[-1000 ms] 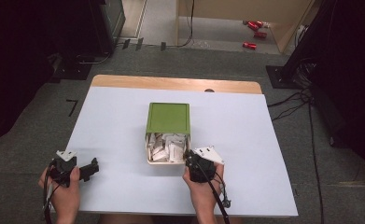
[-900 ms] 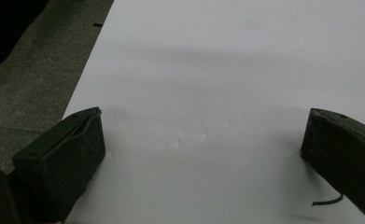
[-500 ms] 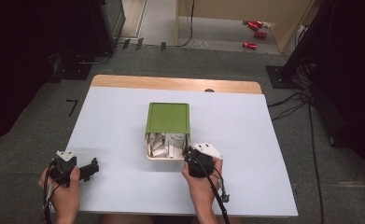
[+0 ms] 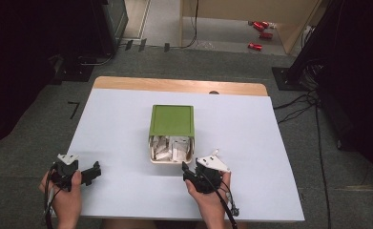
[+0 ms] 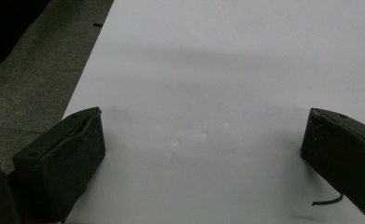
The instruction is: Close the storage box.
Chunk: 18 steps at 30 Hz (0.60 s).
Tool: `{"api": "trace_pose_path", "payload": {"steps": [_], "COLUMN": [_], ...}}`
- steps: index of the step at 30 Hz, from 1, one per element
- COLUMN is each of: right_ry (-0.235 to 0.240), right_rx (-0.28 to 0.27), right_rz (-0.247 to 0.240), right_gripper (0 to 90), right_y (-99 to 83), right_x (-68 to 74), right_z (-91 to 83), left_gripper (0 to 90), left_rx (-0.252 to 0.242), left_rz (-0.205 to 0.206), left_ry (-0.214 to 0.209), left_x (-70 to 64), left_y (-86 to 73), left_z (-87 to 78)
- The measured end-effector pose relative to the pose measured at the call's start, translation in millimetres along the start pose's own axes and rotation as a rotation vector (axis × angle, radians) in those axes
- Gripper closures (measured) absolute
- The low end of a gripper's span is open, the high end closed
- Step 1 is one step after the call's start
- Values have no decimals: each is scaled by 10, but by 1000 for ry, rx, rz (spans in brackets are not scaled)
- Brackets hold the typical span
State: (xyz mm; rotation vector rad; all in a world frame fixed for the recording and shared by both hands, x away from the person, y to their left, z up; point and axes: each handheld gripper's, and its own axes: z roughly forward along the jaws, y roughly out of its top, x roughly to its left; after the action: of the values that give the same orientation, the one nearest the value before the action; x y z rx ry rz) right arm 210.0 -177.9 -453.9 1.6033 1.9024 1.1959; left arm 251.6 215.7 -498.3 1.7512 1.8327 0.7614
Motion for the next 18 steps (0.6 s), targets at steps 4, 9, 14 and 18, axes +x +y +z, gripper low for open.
{"api": "trace_pose_path", "payload": {"steps": [4,9,14,18], "right_ry": [-18,-23,-55,-64], "right_rx": [36,29,32,29], "right_rz": [-10,-10,-2,26], "right_gripper": [513,566,613,621], "right_y": [-108,-122,-132,-106], "right_x": [-2,55,71,62], "right_z": [70,125,176,211], "left_gripper": [0,0,0,0], "left_rx": [0,0,1,1], "left_rz": [0,1,1,1], "left_ry": [0,0,0,0], "left_x": [1,1,1,1], "left_y": [0,0,1,1], "left_z": [0,0,0,0]}}
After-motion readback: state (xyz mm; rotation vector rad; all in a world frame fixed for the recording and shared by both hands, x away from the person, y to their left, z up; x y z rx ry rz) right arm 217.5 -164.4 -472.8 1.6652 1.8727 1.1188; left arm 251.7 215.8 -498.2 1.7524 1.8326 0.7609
